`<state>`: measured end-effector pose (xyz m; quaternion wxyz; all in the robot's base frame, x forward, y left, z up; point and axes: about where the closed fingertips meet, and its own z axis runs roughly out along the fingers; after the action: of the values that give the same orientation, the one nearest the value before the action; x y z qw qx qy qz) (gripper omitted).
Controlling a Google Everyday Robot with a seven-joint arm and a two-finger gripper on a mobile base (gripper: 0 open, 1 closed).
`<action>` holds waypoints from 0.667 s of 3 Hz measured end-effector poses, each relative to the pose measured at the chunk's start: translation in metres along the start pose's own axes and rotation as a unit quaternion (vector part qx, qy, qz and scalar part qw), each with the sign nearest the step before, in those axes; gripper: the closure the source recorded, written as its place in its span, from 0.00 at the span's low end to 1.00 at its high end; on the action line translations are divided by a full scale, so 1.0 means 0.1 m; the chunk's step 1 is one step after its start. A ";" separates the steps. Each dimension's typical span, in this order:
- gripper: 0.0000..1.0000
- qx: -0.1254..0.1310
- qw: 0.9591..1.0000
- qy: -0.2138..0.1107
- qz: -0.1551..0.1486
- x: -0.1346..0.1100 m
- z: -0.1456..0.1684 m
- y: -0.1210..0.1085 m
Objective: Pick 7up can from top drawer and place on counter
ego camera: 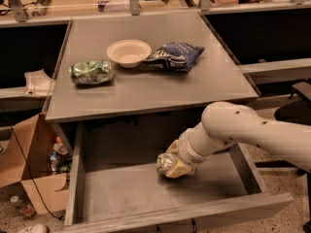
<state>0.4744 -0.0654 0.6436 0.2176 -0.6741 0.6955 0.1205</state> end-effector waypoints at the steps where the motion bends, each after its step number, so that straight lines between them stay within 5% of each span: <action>1: 1.00 0.000 1.000 0.005 0.008 0.09 -0.21 -0.01; 2: 1.00 0.004 1.000 0.018 0.016 0.19 -0.45 -0.04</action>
Offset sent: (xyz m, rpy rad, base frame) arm -0.0009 -0.0647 0.0504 -0.0579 0.0152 -0.0661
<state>0.4725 -0.1036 0.6749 0.2054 -0.6643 0.7104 0.1087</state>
